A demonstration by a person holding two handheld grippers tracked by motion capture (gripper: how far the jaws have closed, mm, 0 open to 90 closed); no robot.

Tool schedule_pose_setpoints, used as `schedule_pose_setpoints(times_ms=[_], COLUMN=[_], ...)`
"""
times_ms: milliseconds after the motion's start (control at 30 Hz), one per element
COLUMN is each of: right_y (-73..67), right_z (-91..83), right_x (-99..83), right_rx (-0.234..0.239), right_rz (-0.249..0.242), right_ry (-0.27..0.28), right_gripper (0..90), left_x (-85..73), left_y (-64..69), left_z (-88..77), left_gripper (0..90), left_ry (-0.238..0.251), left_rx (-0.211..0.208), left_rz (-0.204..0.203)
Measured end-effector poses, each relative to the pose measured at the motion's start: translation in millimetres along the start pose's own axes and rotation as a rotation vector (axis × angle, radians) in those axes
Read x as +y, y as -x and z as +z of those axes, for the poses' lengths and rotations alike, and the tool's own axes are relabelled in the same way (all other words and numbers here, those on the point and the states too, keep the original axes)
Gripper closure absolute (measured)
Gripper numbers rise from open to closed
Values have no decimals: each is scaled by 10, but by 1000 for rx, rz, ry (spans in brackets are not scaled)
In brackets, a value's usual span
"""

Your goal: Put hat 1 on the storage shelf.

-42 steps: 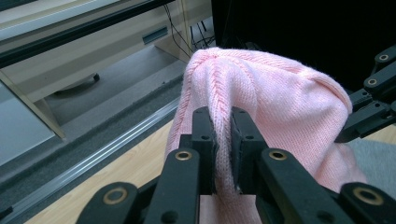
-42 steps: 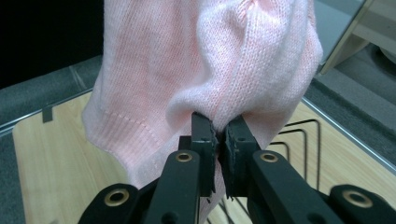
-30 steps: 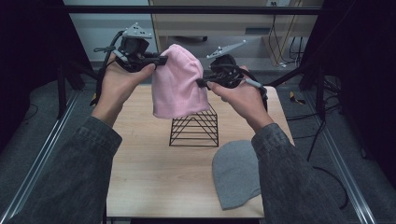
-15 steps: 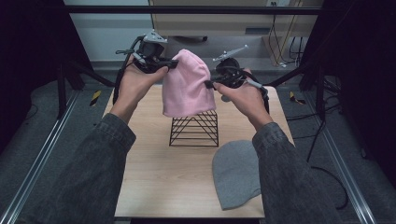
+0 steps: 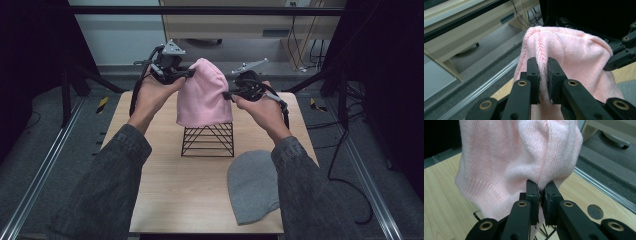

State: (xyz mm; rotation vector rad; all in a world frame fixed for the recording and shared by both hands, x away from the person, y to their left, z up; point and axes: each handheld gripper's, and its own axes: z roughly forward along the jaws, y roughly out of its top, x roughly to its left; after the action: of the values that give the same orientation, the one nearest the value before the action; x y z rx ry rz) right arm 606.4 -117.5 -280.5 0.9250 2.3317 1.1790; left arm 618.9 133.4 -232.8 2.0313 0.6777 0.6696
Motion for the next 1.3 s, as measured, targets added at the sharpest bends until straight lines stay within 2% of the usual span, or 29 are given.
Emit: schedule_pose_setpoints(times_ms=[33,167,333,633,833,1033,1300], right_y=[-3,-23,-45,-106,-137,-138,-164], right_z=[-4,-20,-50,-68,-58,-81,-148], right_x=[-16,-78,-156,-284,-310,-343,-375], right_rx=[2,-2,-11,-29,-27,-23,-14], right_rz=[1,-13,-23,-58,-69,-59,-59], right_ry=[3,8,9,-9,-16,-13,-7], right_gripper=[845,845,846,845,845,845,846], left_x=[-9,-24,-74,-160,-216,-233,-239], left_y=[17,68,128,225,246,270,311], left_z=[5,-1,9,-38,-65,-111,-187], left_gripper=[816,815,815,818,820,820,823], left_ry=[14,16,22,19,14,-5,4], left_rx=[-2,8,-8,-22,-31,-35,-58], left_rz=[-1,32,25,44,33,36,22])
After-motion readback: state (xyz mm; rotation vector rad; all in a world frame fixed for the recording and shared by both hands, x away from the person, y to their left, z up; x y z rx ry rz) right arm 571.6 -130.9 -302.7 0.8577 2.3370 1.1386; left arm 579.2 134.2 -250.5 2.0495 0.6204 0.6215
